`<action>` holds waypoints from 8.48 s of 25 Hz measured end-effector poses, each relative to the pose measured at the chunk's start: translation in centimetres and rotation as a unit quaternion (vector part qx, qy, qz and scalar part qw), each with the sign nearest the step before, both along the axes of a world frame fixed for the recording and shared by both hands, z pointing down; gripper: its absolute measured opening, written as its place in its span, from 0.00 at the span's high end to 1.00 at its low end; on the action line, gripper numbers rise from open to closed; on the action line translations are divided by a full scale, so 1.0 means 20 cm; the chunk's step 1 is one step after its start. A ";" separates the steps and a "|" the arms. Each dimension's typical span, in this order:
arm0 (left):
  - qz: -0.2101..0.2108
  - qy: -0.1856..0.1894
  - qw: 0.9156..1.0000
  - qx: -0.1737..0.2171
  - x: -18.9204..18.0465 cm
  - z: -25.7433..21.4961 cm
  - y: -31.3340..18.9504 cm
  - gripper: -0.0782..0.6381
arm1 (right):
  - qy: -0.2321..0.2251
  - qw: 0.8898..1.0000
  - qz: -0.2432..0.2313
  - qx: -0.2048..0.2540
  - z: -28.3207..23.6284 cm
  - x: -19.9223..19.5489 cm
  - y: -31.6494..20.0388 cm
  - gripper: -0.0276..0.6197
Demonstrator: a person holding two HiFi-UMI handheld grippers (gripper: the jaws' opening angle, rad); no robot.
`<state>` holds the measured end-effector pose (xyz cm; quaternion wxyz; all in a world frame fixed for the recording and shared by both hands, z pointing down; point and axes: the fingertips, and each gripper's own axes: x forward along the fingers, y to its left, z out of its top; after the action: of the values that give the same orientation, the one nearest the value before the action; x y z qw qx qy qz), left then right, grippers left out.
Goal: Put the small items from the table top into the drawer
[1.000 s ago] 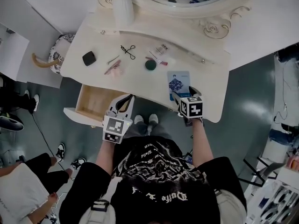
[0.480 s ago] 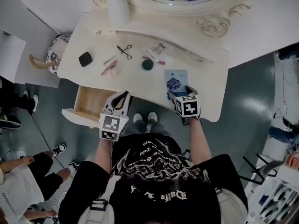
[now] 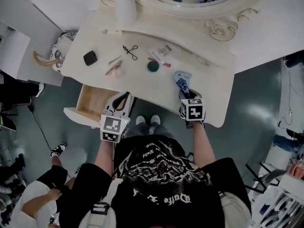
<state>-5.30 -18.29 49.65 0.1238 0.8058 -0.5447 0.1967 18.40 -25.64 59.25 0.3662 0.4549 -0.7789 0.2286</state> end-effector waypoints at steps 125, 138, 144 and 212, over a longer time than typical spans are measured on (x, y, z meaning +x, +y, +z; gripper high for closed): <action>-0.353 0.036 0.934 -0.034 -1.40 0.17 0.98 0.87 | 0.049 0.885 -0.435 -0.158 0.65 -1.98 0.74 0.53; -0.335 0.042 0.941 -0.022 -1.32 0.15 0.87 0.87 | -0.013 0.883 -0.443 -0.153 0.43 -1.95 0.77 0.48; -0.315 0.047 0.948 -0.016 -1.23 0.13 0.80 0.87 | -0.071 0.896 -0.416 -0.139 0.23 -1.90 0.77 0.48; -0.170 0.071 0.982 0.044 -0.35 -0.06 0.33 0.87 | -0.111 0.958 -0.184 0.191 -0.54 -0.68 0.25 0.94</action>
<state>-12.36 -11.70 48.54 0.1577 0.7184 -0.6714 0.0908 4.88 -20.71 48.36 0.2199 0.3370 -0.9139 0.0534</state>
